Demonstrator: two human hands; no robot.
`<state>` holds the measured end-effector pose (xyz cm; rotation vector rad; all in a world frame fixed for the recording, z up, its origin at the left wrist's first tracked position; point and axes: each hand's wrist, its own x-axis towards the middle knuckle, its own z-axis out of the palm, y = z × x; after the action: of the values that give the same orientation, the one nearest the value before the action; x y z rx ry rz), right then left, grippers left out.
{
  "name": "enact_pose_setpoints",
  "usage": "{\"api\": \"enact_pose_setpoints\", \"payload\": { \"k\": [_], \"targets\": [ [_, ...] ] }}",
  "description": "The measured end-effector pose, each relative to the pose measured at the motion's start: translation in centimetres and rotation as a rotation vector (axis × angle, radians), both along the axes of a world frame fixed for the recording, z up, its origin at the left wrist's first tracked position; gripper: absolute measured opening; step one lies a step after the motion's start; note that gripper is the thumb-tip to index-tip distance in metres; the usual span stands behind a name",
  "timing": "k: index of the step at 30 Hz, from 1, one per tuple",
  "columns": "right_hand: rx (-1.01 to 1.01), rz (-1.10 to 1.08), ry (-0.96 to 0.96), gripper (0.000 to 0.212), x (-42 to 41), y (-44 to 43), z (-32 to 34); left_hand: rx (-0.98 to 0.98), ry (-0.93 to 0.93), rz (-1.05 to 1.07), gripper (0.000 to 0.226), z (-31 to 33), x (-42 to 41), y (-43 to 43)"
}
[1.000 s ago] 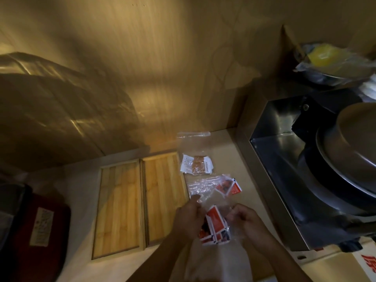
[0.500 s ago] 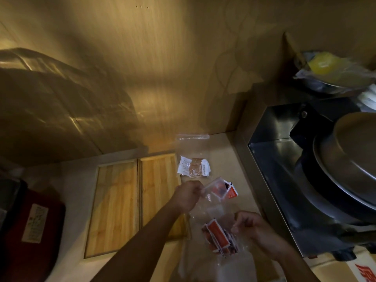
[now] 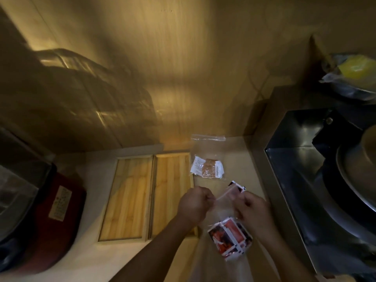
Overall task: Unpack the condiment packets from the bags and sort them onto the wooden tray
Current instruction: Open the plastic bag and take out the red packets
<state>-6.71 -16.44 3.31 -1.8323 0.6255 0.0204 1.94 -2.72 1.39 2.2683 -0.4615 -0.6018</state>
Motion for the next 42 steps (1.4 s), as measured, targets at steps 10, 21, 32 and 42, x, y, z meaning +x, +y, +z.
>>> {"api": "enact_pose_setpoints", "payload": {
  "k": [10,21,32,42],
  "targets": [
    [0.398,0.004,0.102,0.031,1.6,1.9,0.6,-0.046,0.090,0.042,0.028,2.3,-1.8,0.0],
    [0.263,0.194,0.232,0.025,1.9,1.5,2.3,0.212,-0.096,-0.141,0.021,3.4,-2.8,0.4],
    [0.338,0.223,0.154,0.015,1.7,0.9,3.8,-0.290,0.263,0.117,0.024,4.1,-2.2,1.3],
    [0.381,0.331,-0.007,0.021,2.1,0.5,3.8,-0.469,0.675,0.274,0.033,5.7,-2.1,1.8]
  ]
}}
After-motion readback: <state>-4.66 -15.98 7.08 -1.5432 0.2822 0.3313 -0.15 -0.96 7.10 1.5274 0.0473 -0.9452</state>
